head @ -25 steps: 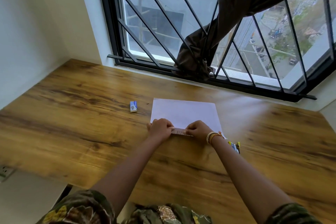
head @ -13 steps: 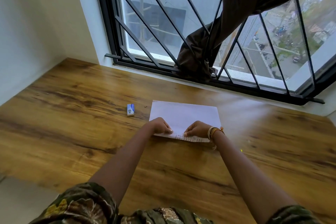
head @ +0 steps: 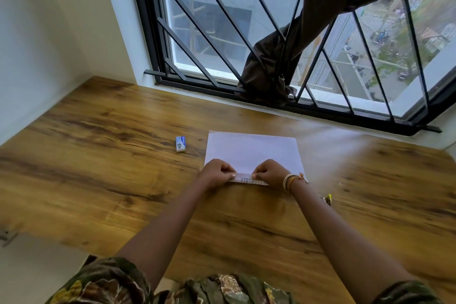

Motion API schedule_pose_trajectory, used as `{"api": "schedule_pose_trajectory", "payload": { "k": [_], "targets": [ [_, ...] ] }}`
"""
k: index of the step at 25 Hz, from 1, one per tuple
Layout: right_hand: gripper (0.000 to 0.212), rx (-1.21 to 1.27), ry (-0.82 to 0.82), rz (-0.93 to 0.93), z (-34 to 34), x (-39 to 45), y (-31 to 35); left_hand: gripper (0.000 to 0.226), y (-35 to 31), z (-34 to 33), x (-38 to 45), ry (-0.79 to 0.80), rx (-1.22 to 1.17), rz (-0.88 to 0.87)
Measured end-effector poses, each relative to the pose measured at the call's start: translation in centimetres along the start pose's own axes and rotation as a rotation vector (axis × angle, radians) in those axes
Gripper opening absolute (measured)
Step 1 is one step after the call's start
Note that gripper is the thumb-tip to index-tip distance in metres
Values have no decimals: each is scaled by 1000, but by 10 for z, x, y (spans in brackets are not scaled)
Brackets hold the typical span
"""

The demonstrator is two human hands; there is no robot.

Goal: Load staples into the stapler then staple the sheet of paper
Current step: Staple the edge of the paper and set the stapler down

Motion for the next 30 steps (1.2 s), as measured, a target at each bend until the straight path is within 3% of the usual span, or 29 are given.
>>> {"api": "schedule_pose_trajectory", "payload": {
  "k": [3, 7, 10, 14, 19, 22, 26, 30],
  "targets": [
    [15, -92, -312, 189, -13, -24, 0, 13, 8, -2, -28, -260, 27, -152],
    [10, -231, -611, 352, -39, -52, -8, 12, 10, -11, -56, -438, 122, -376],
    [10, -311, -647, 356, -52, -58, -9, 16, 12, -18, -66, -472, 194, -438],
    [15, -404, -622, 315, -58, -61, -10, 28, 24, -28, -70, -351, 275, -319],
    [28, -458, -600, 277, -66, -73, -10, 35, 22, -36, -80, -381, 345, -277],
    [37, -400, -717, 142, -59, -90, -19, 35, 15, -49, -87, -437, 385, -319],
    [45, -273, -898, -218, -36, -122, -46, 32, -3, -67, -86, -463, 386, -359],
    [51, -36, -941, -529, -24, -143, -77, 38, -1, -77, -81, -417, 391, -327]
  ]
}}
Point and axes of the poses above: each hand's wrist, its own x-axis towards the middle knuckle, its own z-axis out of the back of the hand, y = z × x, the point moved 4 cm from there along x, towards the middle knuckle, and after that the axes turned 4 degrees about y, right-handed, at the moved point
